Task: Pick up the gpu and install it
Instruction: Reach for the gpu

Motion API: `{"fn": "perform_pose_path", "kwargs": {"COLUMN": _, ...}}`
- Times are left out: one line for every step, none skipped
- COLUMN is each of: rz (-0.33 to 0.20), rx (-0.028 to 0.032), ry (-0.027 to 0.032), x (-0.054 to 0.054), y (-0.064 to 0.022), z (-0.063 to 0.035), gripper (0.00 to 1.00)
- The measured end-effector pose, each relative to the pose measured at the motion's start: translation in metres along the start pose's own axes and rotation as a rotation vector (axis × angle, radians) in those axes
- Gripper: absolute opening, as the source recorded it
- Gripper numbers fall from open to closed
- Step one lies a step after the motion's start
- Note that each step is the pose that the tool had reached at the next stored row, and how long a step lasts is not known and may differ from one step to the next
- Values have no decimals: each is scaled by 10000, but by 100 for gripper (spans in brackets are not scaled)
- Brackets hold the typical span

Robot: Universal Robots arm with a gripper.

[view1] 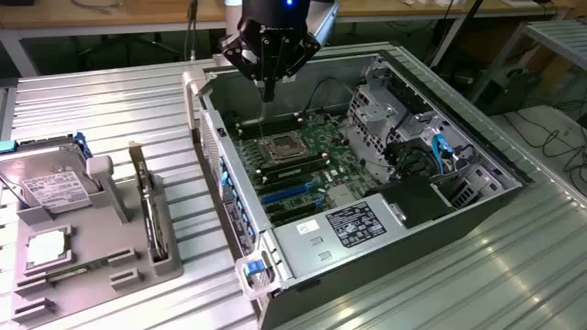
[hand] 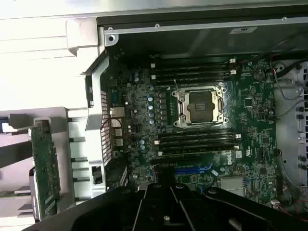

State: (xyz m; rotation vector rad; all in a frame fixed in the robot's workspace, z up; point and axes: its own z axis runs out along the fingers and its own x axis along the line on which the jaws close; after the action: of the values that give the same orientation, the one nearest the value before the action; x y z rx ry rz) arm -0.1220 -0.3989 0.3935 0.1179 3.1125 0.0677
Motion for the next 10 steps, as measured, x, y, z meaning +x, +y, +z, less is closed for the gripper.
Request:
{"fn": "perform_pose_path", "kwargs": {"rz": 1, "rx": 1, "ry": 0, "x": 33, "y": -3, "z": -2, "gripper": 11}}
{"fn": "perform_pose_path", "kwargs": {"rz": 1, "rx": 1, "ry": 0, "x": 69, "y": -6, "z": -2, "gripper": 11}}
{"fn": "perform_pose_path", "kwargs": {"rz": 0, "rx": 1, "ry": 0, "x": 90, "y": -7, "z": -3, "gripper": 11}}
{"fn": "perform_pose_path", "kwargs": {"rz": 1, "rx": 0, "ry": 0, "x": 116, "y": -9, "z": -3, "gripper": 11}}
{"fn": "perform_pose_path", "kwargs": {"rz": 1, "rx": 1, "ry": 1, "x": 204, "y": -16, "z": -6, "gripper": 11}}
{"fn": "perform_pose_path", "kwargs": {"rz": 2, "rx": 0, "ry": 0, "x": 301, "y": -24, "z": -8, "gripper": 11}}
{"fn": "perform_pose_path", "kwargs": {"rz": 0, "rx": 0, "ry": 0, "x": 359, "y": -30, "z": -10, "gripper": 11}}
{"fn": "perform_pose_path", "kwargs": {"rz": 1, "rx": 0, "ry": 0, "x": 473, "y": -40, "z": -13, "gripper": 11}}
{"fn": "perform_pose_path", "kwargs": {"rz": 1, "rx": 1, "ry": 1, "x": 501, "y": -43, "z": -14, "gripper": 11}}
{"fn": "perform_pose_path", "kwargs": {"rz": 1, "rx": 1, "ry": 0, "x": 630, "y": -58, "z": -17, "gripper": 11}}
